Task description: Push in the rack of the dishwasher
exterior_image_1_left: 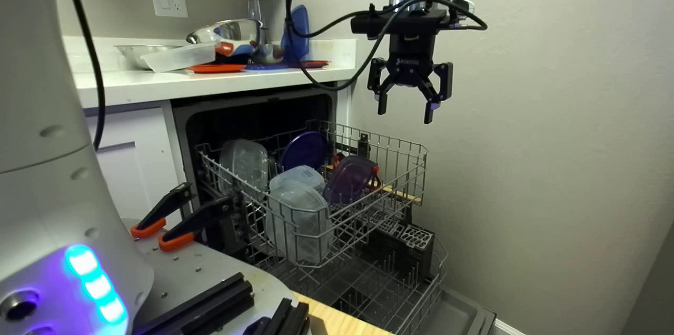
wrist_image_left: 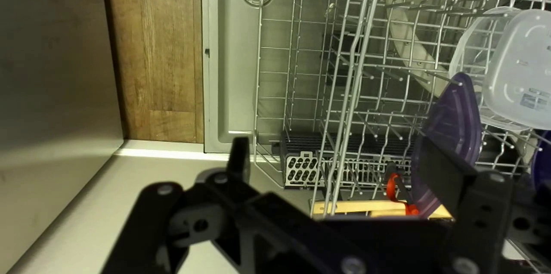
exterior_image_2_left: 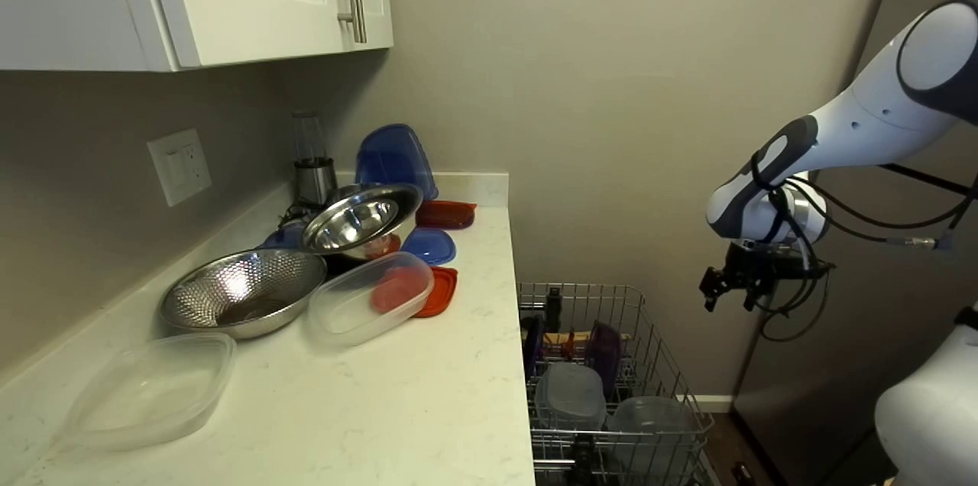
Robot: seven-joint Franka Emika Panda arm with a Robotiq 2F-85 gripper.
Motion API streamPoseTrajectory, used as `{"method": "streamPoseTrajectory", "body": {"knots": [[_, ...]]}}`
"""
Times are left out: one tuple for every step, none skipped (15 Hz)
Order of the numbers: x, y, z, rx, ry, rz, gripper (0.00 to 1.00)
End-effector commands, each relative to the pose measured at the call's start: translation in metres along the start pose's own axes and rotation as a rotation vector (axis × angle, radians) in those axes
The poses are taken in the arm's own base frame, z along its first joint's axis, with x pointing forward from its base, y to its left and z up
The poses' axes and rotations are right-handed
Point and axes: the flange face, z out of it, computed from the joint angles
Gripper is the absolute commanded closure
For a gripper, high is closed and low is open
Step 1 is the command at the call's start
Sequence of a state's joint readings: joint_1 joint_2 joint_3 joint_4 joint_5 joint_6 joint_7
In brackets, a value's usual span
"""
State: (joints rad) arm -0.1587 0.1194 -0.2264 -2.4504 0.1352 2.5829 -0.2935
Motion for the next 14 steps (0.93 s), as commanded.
{"method": "streamPoseTrajectory", "body": {"knots": [[0.017, 0.021, 0.017, -0.065, -0.003, 0.069, 0.00], [0.023, 0.028, 0.021, -0.084, -0.004, 0.076, 0.00], [0.031, 0.038, 0.025, -0.111, 0.001, 0.088, 0.00], [0.038, 0.047, 0.030, -0.135, 0.001, 0.091, 0.00], [0.048, 0.055, 0.039, -0.166, 0.000, 0.084, 0.00], [0.056, 0.062, 0.049, -0.200, -0.004, 0.080, 0.00], [0.065, 0.067, 0.063, -0.228, -0.004, 0.073, 0.00], [0.072, 0.071, 0.073, -0.249, -0.005, 0.065, 0.00], [0.079, 0.073, 0.088, -0.256, 0.000, 0.057, 0.00], [0.085, 0.074, 0.099, -0.261, -0.001, 0.053, 0.00], [0.091, 0.072, 0.110, -0.248, 0.007, 0.045, 0.00], [0.096, 0.070, 0.118, -0.248, 0.007, 0.036, 0.00], [0.100, 0.065, 0.125, -0.241, 0.012, 0.028, 0.00], [0.104, 0.063, 0.132, -0.234, 0.012, 0.023, 0.00]]}}
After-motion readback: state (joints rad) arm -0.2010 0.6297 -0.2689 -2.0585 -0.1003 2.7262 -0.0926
